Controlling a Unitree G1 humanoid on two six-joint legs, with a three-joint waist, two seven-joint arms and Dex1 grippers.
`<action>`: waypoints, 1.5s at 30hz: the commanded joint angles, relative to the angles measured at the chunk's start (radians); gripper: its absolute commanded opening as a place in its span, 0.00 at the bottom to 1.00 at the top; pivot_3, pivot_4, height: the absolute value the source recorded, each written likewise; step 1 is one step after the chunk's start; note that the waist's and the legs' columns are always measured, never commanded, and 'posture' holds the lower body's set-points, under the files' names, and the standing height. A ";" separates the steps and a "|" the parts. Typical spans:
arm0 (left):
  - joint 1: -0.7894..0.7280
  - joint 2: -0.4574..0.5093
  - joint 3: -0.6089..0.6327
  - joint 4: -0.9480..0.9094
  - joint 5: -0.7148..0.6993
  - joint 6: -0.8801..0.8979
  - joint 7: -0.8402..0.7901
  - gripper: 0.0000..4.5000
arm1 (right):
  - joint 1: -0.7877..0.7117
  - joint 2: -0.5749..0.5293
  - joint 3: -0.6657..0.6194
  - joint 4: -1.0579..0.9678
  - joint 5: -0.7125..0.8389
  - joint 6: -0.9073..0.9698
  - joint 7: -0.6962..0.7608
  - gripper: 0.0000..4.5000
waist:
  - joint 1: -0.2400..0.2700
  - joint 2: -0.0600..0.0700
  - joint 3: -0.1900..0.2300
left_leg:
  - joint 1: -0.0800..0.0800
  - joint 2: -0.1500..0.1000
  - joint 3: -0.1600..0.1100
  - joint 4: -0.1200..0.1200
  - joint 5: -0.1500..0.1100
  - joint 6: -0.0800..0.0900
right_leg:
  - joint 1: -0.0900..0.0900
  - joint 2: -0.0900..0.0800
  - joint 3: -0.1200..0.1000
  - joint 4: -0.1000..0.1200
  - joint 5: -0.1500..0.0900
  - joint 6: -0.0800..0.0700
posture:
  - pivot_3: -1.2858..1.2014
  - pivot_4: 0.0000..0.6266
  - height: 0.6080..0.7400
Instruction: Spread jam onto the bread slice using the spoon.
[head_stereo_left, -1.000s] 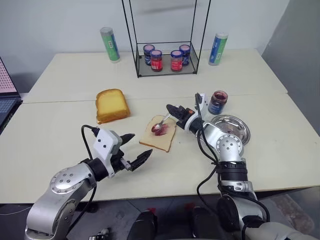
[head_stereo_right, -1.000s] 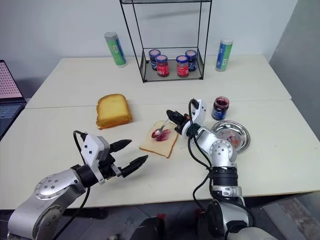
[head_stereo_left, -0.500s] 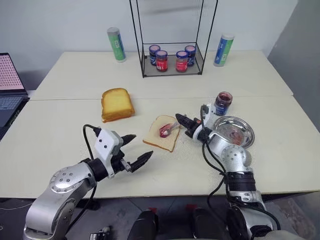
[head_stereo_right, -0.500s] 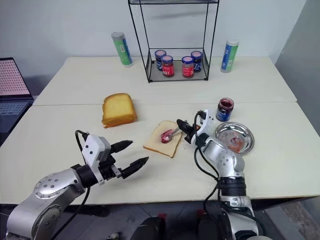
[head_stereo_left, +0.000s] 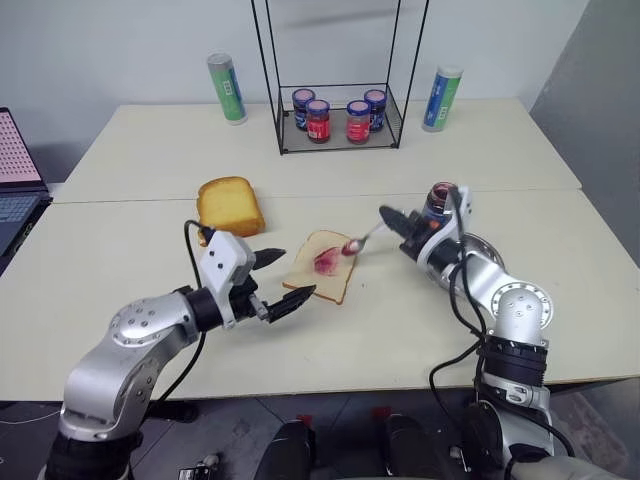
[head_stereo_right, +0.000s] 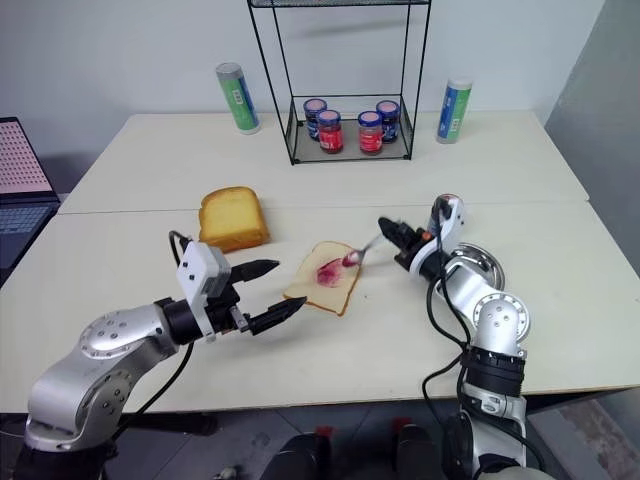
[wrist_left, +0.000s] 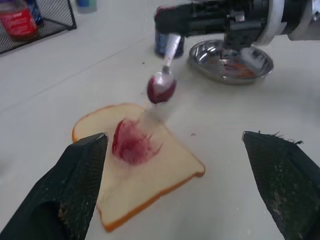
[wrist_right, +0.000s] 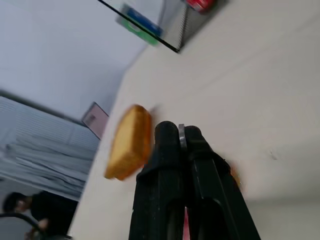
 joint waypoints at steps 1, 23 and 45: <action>-0.087 0.025 -0.051 0.018 -0.032 0.020 -0.067 1.00 | -0.028 -0.033 -0.063 -0.111 0.180 0.002 -0.106 0.01 | 0.002 0.000 0.000 | 0.000 0.000 0.000 0.000 0.000 0.000 | 0.000 0.000 0.000 0.000 0.000 0.000 | 0.52 0.24 1.00; -0.580 -0.334 -0.450 0.657 0.263 -0.280 -0.288 1.00 | 0.266 -0.358 -0.064 -0.015 -0.046 -0.273 0.003 0.01 | -0.023 0.001 0.000 | 0.000 -0.001 0.003 0.001 0.000 0.001 | 0.001 0.001 0.002 0.000 0.000 0.001 | 0.52 0.24 1.00; -0.436 -0.244 -0.349 0.445 0.247 -0.169 -0.214 1.00 | 0.319 -0.509 0.125 0.133 -0.508 -0.440 0.315 0.72 | -0.013 0.001 0.000 | 0.000 -0.002 0.002 0.001 0.000 0.001 | 0.001 -0.001 0.002 0.000 0.000 0.001 | 0.52 0.24 1.00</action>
